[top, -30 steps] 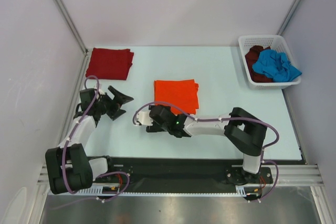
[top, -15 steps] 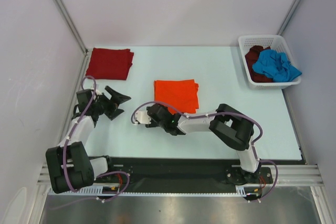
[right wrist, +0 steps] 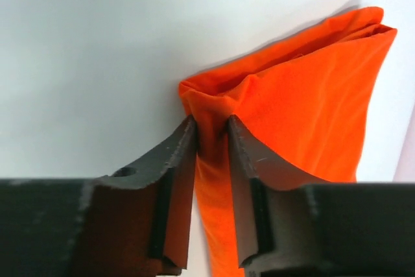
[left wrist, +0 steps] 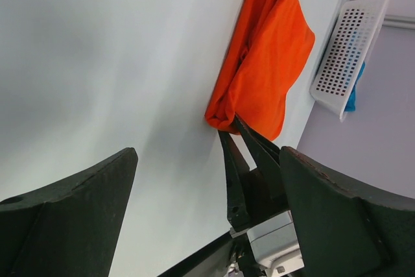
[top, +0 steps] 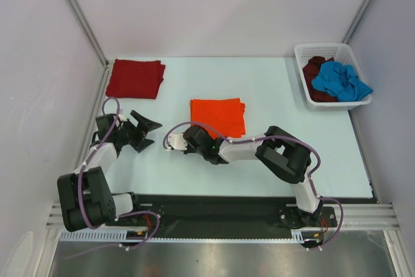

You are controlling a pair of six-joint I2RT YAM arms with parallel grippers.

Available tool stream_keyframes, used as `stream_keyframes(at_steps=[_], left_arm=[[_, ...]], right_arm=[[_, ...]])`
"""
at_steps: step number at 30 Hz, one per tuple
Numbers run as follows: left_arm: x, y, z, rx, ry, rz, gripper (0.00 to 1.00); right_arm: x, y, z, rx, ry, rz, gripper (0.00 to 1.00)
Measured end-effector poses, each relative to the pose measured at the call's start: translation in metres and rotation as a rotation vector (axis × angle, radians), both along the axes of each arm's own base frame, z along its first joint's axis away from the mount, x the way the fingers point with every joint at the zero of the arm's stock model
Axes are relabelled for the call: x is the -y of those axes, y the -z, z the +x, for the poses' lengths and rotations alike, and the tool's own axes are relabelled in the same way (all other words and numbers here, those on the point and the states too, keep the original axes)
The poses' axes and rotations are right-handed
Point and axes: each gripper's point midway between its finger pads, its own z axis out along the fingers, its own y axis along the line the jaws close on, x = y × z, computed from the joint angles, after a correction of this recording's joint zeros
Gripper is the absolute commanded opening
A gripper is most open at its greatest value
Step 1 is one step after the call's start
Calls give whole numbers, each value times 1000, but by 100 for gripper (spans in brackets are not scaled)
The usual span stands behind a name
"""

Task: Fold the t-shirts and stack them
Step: Neatly place the folded tshirt to the corner

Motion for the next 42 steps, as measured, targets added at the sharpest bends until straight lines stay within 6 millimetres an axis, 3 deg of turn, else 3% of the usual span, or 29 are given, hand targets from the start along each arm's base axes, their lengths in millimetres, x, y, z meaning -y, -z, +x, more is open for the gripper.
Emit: stream_keyframes(at_steps=[3,4,5,8,12,16,20,28,31,36,42], left_arm=[[-1,5,0,-20,-2,-8,97],[-1,6,0,-23,-2,-10,97],[-1,7,0,-25,-2,-12,97],[-1,8,1,-25,3,-22,97],[-2,10,1,-31,1,-31,97],[-5,10,1,-32,-6,-37,97],[-7,10,1,-26,0,-37,97],[-10,12,3,-24,8,-25,97],[-9,19,4,-51,20,-45,98],[2,31,10,-107,70,-99,99],[41,25,20,-120,175,-162,100]], right_arm=[[0,1,-2,-17,6,9,33],[0,2,-3,-23,8,10,39],[-1,3,-3,-30,9,12,53],[-4,-4,-3,-27,9,32,65],[-7,-7,-6,-30,5,44,68],[-5,-6,-4,-38,10,46,55],[0,1,1,-52,24,41,36],[2,2,5,-92,40,58,20],[-1,0,5,-102,41,62,0],[-3,-4,5,-116,54,79,0],[-1,-11,9,-122,75,106,0]])
